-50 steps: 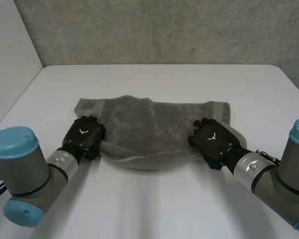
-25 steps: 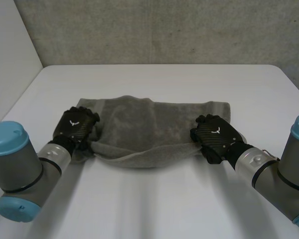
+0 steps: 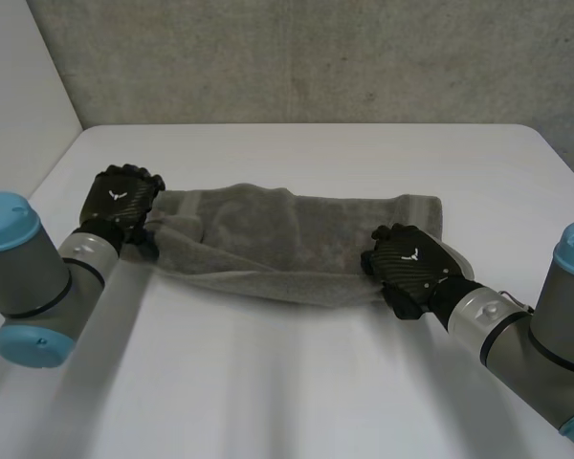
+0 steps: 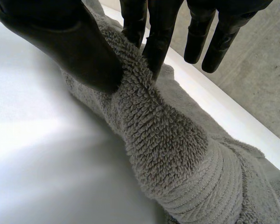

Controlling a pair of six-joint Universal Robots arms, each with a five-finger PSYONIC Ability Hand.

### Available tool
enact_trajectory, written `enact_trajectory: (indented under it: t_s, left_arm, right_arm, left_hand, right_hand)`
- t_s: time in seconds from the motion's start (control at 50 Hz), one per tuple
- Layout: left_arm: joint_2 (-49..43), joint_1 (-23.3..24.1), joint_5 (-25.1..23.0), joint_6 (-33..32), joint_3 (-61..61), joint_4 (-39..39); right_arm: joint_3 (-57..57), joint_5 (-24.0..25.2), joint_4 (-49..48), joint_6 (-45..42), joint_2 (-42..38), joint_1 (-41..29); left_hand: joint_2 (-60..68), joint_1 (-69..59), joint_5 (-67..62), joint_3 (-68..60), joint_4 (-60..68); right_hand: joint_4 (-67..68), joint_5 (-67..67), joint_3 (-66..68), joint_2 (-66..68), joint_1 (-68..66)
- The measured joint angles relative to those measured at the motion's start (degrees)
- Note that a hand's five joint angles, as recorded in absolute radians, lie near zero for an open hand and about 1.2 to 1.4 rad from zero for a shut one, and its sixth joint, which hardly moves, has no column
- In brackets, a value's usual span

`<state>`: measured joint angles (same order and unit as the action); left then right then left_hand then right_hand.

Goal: Fold the towel.

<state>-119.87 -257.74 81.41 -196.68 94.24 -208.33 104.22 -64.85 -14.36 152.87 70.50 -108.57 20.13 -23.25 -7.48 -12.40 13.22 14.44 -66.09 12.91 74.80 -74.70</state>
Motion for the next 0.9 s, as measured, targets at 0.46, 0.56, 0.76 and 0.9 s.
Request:
enact_trajectory:
  t_s: [0.46,0.56,0.76,0.9]
  left_arm:
    - [-6.3,0.9,0.5,6.6,-12.9,0.2]
    - [-5.4,1.1,0.2,10.0,-11.6,1.1]
    - [1.1,-0.6,-1.3,11.1,-3.8,8.5]
    - [9.1,-3.0,-6.9,7.4,4.3,16.0]
  right_arm:
    - [0.0,0.0,0.0,0.0,-0.1,0.2]
    - [0.1,0.1,0.1,0.0,-0.1,0.4]
    - [0.4,0.1,0.2,0.0,-0.1,0.6]
    - [0.4,0.1,0.2,0.0,-0.1,0.6]
  left_hand:
    - [0.0,0.0,-0.1,0.0,0.0]
    - [0.0,0.0,-0.1,0.0,0.0]
    - [0.0,0.0,-0.1,0.0,0.0]
    - [0.0,0.0,-0.1,0.0,0.0]
  right_hand:
    - [0.0,0.0,0.0,0.0,0.0]
    - [0.0,0.0,0.0,0.0,0.0]
    - [0.0,0.0,0.0,0.0,0.0]
    - [0.0,0.0,0.0,0.0,0.0]
